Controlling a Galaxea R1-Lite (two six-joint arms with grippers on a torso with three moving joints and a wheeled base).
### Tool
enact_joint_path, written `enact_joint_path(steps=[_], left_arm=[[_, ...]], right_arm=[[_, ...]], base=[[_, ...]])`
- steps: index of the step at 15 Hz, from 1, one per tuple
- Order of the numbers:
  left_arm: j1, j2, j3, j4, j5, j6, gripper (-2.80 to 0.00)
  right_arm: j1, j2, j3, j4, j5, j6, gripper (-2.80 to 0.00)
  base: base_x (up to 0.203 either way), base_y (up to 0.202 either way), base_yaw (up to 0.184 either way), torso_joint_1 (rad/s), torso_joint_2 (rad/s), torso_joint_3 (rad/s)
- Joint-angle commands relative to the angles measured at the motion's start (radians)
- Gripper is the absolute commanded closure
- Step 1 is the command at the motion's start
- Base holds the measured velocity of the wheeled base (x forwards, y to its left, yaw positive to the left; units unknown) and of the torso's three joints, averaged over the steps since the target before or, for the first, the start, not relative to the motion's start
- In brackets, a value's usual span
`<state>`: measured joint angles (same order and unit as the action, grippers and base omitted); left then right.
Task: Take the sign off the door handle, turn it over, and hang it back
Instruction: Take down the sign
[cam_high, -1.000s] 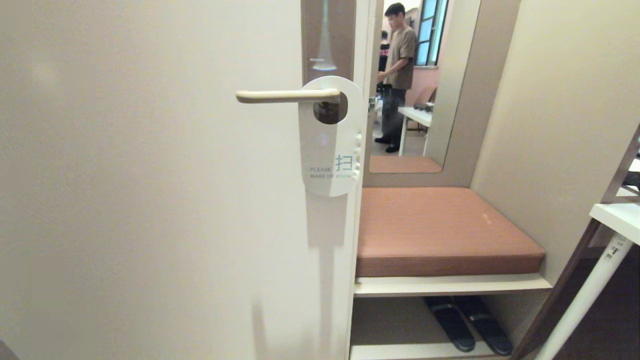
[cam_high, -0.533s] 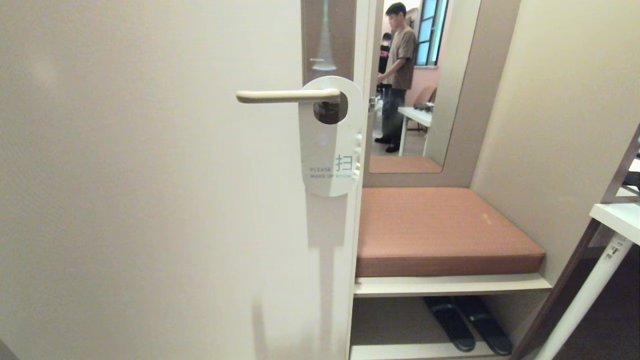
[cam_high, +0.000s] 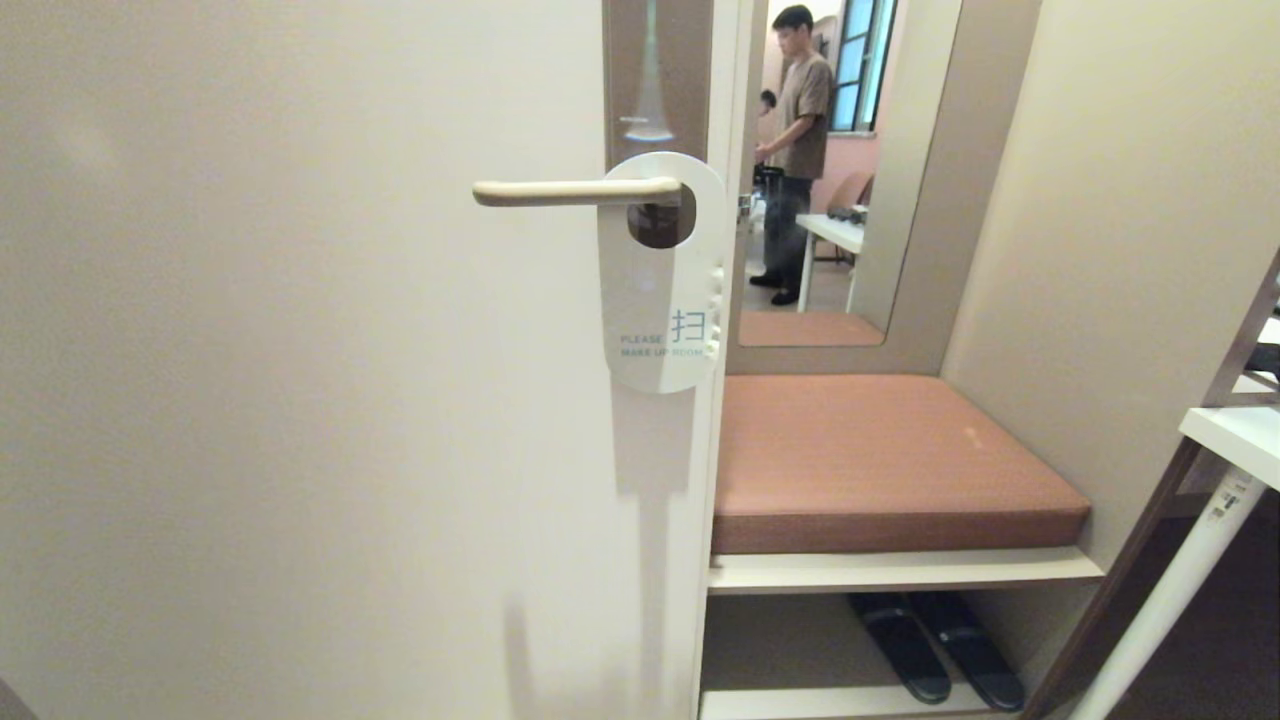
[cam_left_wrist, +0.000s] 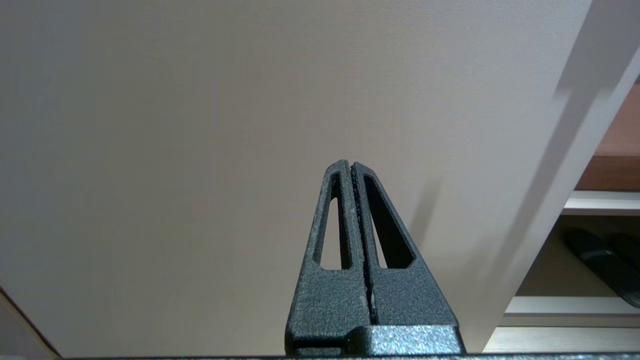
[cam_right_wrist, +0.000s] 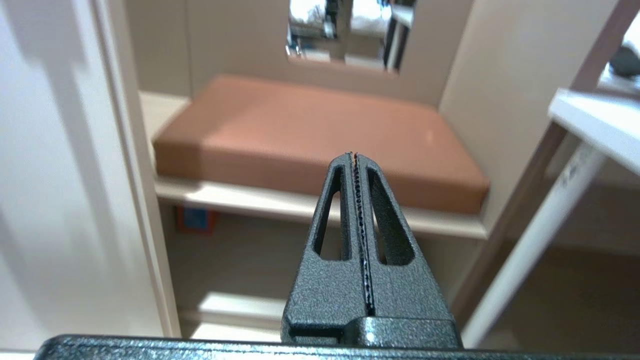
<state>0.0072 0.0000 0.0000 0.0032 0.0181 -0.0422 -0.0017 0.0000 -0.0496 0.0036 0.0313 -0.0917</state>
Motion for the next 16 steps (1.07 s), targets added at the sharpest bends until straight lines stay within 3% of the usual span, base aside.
enact_joint_path(steps=[1,4,9,16], left_arm=[[0.000,0.000,0.000,0.000,0.000,-0.001,0.00],[0.000,0.000,0.000,0.000,0.000,-0.001,0.00],[0.000,0.000,0.000,0.000,0.000,-0.001,0.00],[0.000,0.000,0.000,0.000,0.000,-0.001,0.00]], right_arm=[[0.000,0.000,-0.038,0.004,0.009,-0.002,0.00],[0.000,0.034,-0.145,0.035,0.017,-0.003,0.00],[0.000,0.263,-0.379,0.043,0.004,-0.015,0.00],[0.000,0.593,-0.666,0.042,-0.240,-0.043,0.00]], base=[[0.000,0.000,0.000,0.000,0.00,0.000],[0.000,0.000,0.000,0.000,0.00,0.000],[0.000,0.000,0.000,0.000,0.00,0.000],[0.000,0.000,0.000,0.000,0.00,0.000]])
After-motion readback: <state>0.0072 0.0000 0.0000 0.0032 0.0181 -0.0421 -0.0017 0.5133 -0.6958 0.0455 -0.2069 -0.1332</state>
